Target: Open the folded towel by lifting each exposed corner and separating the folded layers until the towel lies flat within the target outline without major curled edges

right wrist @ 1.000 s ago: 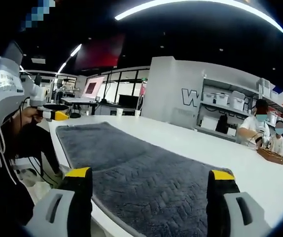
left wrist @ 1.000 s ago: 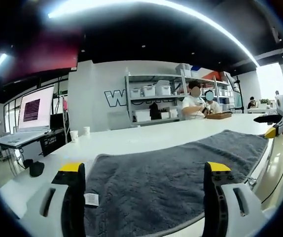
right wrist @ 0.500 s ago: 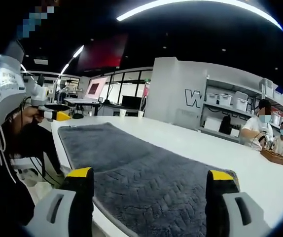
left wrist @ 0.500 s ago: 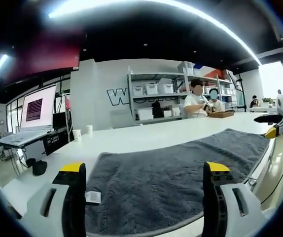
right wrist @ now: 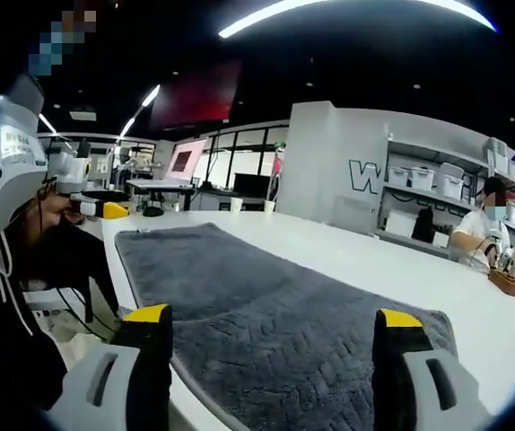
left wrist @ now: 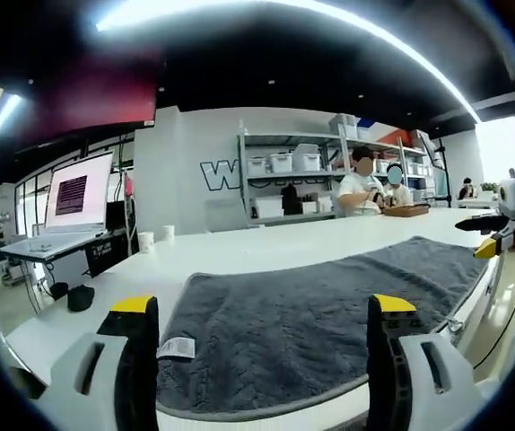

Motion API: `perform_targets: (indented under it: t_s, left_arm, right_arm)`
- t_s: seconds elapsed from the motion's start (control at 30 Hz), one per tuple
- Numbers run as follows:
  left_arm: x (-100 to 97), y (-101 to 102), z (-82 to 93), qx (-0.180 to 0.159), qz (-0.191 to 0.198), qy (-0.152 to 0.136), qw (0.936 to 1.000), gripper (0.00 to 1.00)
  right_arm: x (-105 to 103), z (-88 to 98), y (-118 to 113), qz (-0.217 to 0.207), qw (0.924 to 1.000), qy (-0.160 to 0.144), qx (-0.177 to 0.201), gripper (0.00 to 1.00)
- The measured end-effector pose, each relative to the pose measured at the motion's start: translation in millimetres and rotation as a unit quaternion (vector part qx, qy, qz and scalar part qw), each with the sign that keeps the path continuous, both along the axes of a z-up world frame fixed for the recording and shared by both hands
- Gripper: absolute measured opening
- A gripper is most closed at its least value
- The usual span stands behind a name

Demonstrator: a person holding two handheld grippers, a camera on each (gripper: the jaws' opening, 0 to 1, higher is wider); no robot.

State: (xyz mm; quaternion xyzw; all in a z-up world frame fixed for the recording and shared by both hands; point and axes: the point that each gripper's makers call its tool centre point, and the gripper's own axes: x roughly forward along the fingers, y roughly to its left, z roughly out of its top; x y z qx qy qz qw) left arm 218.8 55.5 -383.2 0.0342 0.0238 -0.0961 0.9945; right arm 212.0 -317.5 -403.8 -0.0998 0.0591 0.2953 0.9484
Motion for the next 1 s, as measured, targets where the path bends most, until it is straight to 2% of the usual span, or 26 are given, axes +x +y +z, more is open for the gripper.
perform_targets:
  t_s: [0.33, 0.43, 0.6, 1.0]
  left_arm:
    - [0.9, -3.2, -0.6, 0.004, -0.006, -0.001, 1.0, 0.92]
    - [2.4, -5.3, 3.0, -0.008, -0.007, -0.009, 0.9999, 0.92]
    - [4.1, -8.4, 6.6, -0.009, -0.013, -0.016, 0.9997, 0.92]
    - [4.3, -5.2, 4.4, -0.003, -0.012, -0.012, 0.9999, 0.92]
  right_arm:
    - [0.5, -6.0, 4.3, 0.005, 1.0, 0.008, 0.001, 0.89]
    - [1.1, -8.7, 5.1, 0.003, 0.9999, 0.014, -0.001, 0.89]
    - [-0.4, -5.1, 5.1, 0.001, 1.0, 0.008, -0.005, 0.89]
    - [-4.9, -5.1, 2.2, -0.007, 0.9999, 0.008, 0.002, 0.89]
